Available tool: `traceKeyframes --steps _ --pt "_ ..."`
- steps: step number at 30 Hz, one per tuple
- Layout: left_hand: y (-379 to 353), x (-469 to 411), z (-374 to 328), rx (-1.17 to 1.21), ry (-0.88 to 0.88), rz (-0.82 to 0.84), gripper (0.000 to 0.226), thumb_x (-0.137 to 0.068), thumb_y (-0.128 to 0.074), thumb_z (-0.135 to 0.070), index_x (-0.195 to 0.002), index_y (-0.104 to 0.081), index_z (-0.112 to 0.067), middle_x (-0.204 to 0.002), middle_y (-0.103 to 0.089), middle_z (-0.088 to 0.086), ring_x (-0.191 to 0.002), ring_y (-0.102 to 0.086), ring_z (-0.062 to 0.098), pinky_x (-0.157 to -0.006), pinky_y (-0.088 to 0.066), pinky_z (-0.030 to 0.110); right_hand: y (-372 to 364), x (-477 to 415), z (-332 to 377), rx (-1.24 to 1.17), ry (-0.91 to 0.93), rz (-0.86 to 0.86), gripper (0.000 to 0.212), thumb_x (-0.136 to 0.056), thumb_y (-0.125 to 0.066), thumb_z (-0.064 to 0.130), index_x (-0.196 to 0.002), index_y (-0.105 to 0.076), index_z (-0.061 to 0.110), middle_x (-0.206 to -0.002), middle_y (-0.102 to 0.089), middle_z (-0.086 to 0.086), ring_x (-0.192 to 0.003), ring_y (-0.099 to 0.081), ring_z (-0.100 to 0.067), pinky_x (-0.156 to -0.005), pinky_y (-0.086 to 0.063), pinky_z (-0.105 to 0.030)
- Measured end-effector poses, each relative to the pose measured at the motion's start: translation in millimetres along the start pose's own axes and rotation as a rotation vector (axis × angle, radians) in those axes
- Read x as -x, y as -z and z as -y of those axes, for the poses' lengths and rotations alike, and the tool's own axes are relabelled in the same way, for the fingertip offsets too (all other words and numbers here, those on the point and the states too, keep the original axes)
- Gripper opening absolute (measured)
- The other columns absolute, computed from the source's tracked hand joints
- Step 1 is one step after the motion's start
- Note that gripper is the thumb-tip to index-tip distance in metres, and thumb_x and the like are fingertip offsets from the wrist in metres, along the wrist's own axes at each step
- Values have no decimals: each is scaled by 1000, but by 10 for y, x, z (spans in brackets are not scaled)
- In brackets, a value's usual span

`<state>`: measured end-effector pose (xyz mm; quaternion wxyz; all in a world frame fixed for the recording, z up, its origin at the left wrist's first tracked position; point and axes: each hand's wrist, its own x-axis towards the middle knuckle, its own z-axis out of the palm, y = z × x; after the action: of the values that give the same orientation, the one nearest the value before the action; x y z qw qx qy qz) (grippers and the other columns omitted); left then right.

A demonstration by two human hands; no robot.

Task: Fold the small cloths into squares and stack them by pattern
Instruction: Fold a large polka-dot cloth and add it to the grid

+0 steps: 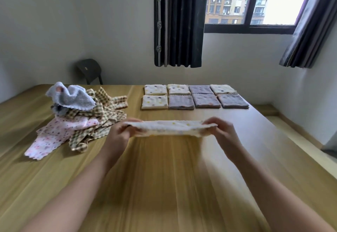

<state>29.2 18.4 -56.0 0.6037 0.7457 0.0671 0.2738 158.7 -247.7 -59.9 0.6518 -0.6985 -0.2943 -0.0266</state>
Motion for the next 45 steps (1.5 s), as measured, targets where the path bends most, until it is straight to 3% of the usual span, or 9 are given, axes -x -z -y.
traceKeyframes --steps 2,6,10,17,20,35,38,42,45 --pt "4 176 170 -46 79 51 25 -95 -46 5 -89 -68 -5 -84 -73 4 -84 -70 25 -81 -53 37 20 205 -137 37 -102 83 13 -71 -56 19 -72 -68 15 -67 -67 2 -66 -62 -11 -64 -49 -29" --pt "-19 335 247 -160 145 80 24 -97 -50 -9 -81 -65 -4 -70 -71 -6 -69 -66 5 -72 -50 23 72 302 -199 89 -169 153 20 -88 -53 13 -76 -69 13 -71 -64 3 -72 -59 -15 -71 -46 -37" --pt "-63 143 184 -221 185 -24 31 -97 -53 -28 -87 -66 -2 -79 -68 9 -72 -62 22 -71 -50 41 58 140 -207 124 -213 10 39 -86 -53 36 -81 -60 -3 -67 -51 -5 -63 -47 -18 -62 -38 -37" --pt "-346 -292 209 -592 292 -143 35 -98 -47 -22 -65 -52 -12 -67 -55 4 -63 -52 19 -50 -33 28 -105 -256 -315 462 -334 -155 16 -92 -54 16 -81 -65 12 -75 -62 -2 -62 -54 -13 -47 -43 -18" --pt "-415 -444 321 -767 351 -115 25 -97 -42 -20 -76 -52 -11 -75 -55 3 -68 -53 21 -51 -32 28 -189 -395 -380 607 -383 -146 14 -87 -54 16 -81 -66 11 -78 -64 -5 -73 -59 -23 -65 -53 -31" --pt "-496 -483 586 -1346 36 -135 17 -100 -35 -13 -85 -41 -15 -67 -51 1 -57 -48 23 -42 -21 27 -362 -557 -510 1243 -337 -30 23 -96 -37 20 -103 -59 18 -100 -65 -9 -83 -55 -31 -65 -36 -30" --pt "-472 -482 604 -1327 1 -169 10 -96 -43 -12 -104 -48 -14 -92 -61 7 -73 -59 27 -50 -35 30 -385 -550 -526 1263 -323 -22 20 -94 -42 19 -110 -54 18 -107 -64 -9 -94 -59 -33 -66 -37 -31" --pt "-436 -499 654 -1188 -330 -125 42 -81 -61 -4 -122 -54 -8 -118 -57 14 -105 -58 34 -79 -49 44 -435 -472 -524 1220 0 -76 33 -87 -56 11 -121 -58 11 -115 -58 -12 -101 -56 -33 -75 -47 -39" --pt "-512 -445 597 -1059 -332 162 50 -94 -44 -29 -143 -41 -20 -155 -28 7 -146 -20 25 -116 -17 41 -604 -331 -483 1113 3 56 31 -95 -48 22 -123 -56 11 -124 -57 -10 -114 -51 -31 -89 -46 -40"
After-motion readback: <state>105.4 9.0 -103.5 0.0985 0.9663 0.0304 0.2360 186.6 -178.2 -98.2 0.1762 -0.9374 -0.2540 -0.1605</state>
